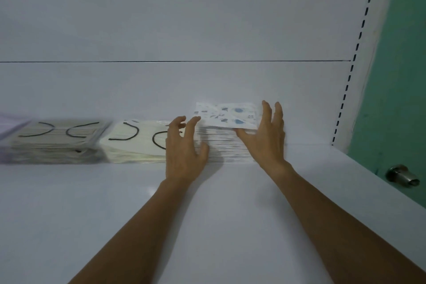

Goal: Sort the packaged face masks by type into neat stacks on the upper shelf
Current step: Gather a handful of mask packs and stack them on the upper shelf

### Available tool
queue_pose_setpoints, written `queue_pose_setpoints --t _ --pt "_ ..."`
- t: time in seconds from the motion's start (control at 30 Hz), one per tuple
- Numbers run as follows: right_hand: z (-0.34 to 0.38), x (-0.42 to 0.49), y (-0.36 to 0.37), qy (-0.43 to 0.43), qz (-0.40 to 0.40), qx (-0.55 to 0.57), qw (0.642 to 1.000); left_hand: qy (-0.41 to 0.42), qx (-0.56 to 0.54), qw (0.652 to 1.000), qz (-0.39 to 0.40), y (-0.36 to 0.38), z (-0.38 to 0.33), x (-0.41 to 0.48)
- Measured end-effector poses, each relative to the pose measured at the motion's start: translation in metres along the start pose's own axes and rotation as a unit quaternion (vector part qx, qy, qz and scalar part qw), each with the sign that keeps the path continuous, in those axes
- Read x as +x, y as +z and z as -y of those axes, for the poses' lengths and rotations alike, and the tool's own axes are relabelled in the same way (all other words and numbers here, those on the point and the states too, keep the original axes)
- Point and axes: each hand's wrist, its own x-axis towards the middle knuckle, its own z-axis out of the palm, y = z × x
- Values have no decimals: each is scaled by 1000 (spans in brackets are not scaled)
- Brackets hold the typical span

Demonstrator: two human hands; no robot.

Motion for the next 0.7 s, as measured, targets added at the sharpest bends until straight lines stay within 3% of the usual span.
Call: queue_pose_setpoints --t 0.1,0.23,0.47,0.57,0.7 --pt "1 1 -4 34 16 57 998 -23 31 999 -8 1 -3 -1" --pt "6 -2 -8 -13 21 110 994 -97 66 992 -46 -2 -7 0" --pt "15 -1 -7 -33 7 115 993 -24 -30 999 -15 2 -7 -3" --pt "17 2 -7 -3 -12 113 993 -32 -3 999 -9 4 -10 -4" --pt "15 2 -4 27 -15 159 987 -67 64 994 61 6 -5 -6"
